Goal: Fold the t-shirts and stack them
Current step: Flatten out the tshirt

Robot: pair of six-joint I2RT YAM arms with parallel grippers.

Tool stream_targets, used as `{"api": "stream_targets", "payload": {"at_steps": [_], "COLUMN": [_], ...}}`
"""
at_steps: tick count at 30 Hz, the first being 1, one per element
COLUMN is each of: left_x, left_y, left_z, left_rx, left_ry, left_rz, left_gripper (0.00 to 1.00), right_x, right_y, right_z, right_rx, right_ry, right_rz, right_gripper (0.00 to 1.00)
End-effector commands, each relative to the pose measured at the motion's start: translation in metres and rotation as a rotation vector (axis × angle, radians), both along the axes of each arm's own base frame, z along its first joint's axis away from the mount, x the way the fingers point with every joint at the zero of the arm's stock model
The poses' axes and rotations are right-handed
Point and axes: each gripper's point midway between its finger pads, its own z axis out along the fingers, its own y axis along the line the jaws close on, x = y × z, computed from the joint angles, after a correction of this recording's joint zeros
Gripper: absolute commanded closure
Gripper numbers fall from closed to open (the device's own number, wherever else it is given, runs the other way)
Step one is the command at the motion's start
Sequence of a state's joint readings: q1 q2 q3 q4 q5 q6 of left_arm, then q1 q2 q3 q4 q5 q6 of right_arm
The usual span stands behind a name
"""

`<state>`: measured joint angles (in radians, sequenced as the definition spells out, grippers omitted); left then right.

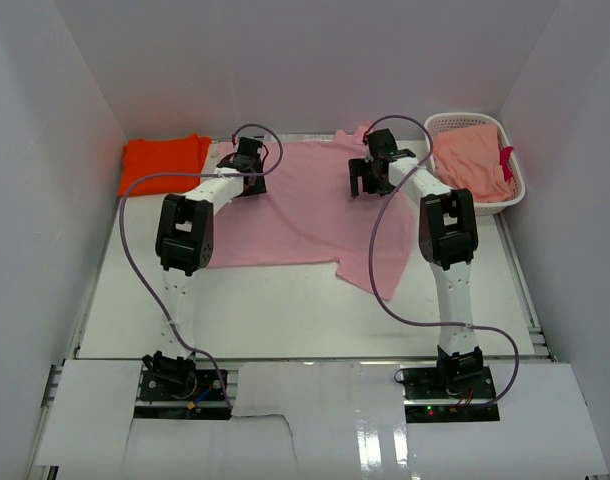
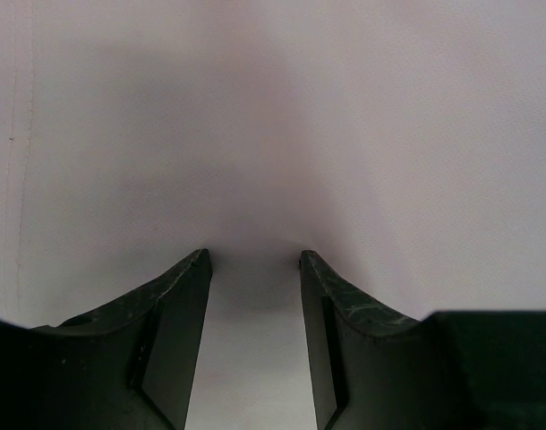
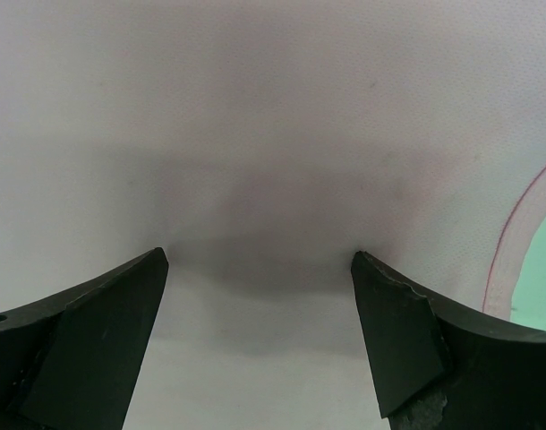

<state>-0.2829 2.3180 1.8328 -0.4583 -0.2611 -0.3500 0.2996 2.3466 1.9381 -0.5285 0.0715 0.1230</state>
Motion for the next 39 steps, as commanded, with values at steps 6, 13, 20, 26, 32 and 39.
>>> {"api": "stream_targets", "payload": {"at_steps": [6, 13, 20, 26, 32, 39], "left_x": [-0.018, -0.025, -0.005, -0.009, -0.093, -0.2], "left_y": [0.005, 0.009, 0.021, 0.032, 0.041, 0.067], "left_z": [-0.037, -0.022, 0.078, 0.225, 0.184, 0.129], "left_rx": [0.006, 0.006, 0.016, 0.007, -0.029, -0.133], "left_ry": [0.126, 0.109, -0.105, -0.361, -0.209, -0.147], "left_rz": [-0.005, 0.016, 0.087, 0.091, 0.075, 0.203], "left_gripper": [0.44, 0.44, 0.43, 0.42, 0.42, 0.43], "right_x": [-0.005, -0.006, 0.01, -0.008, -0.123, -0.255], "right_y": [-0.005, -0.004, -0.004, -0.007, 0.012, -0.003], "right_z": [-0.025, -0.011, 0.071, 0.161, 0.161, 0.132], "right_rx": [0.008, 0.015, 0.021, 0.037, 0.033, 0.202], "right_ry": [0.075, 0.045, -0.097, -0.25, -0.292, -0.282], "right_rz": [0.008, 0.014, 0.03, 0.045, 0.084, 0.057], "right_gripper": [0.1, 0.1, 0.1, 0.1, 0.09, 0.07]}}
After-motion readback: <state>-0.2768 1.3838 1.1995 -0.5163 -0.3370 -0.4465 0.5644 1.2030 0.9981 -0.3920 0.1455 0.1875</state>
